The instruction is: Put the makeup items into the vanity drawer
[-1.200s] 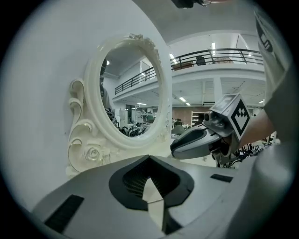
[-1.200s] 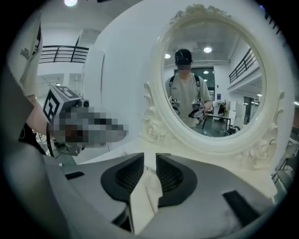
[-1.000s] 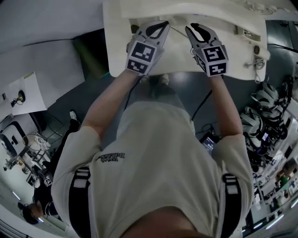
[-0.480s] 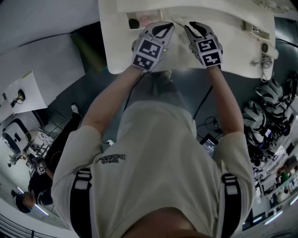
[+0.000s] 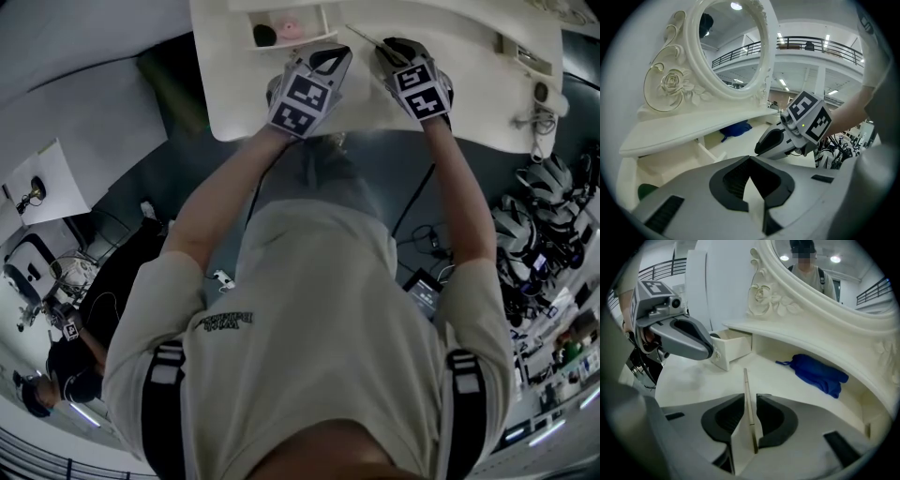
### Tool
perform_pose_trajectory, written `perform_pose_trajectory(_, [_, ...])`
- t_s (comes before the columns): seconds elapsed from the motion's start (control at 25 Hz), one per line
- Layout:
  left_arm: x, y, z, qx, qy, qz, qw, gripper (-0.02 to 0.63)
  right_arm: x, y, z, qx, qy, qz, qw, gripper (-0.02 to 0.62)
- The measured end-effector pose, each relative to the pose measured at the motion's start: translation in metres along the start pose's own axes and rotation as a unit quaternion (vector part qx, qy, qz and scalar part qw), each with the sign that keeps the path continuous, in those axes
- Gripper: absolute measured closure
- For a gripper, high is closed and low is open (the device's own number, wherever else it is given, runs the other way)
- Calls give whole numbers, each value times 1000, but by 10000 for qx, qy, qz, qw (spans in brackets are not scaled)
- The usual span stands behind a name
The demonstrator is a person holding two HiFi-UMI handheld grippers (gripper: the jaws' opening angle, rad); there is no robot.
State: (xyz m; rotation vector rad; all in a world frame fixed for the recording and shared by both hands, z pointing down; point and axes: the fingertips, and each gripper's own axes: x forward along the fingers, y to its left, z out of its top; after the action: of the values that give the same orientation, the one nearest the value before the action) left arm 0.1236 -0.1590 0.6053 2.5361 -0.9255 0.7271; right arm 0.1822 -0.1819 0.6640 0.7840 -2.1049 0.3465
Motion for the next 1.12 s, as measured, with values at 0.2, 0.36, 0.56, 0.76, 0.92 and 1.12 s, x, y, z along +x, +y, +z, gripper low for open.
perform_pose_trajectory(0.2, [6, -3, -18, -68, 171, 11, 9998, 592, 6, 5, -7, -107, 128, 53, 9998, 526])
perform_pose_trajectory(0.36, [8, 0, -25, -91, 234, 40, 9997, 592, 8, 6, -7, -182, 169, 109, 9996, 538])
perform_pose_trajectory(0.56, [11, 3, -24, -68, 194, 72, 9998, 592, 8, 3, -6, -57, 174, 220, 9996, 562])
perform_pose_trajectory(0.76, [6, 6, -25, -88, 298, 143, 9994, 592, 6, 2, -5, 2, 182, 232, 9996, 565])
perform_pose_trajectory(0.92, [4, 8, -23, -92, 212, 167, 9996, 592, 6, 3, -5, 40, 160, 189, 9997, 566])
perform_pose_trajectory(1.12, [-10, 12, -15, -36, 204, 230, 9995, 592, -6, 8, 13, 75, -25, 196, 9998, 566])
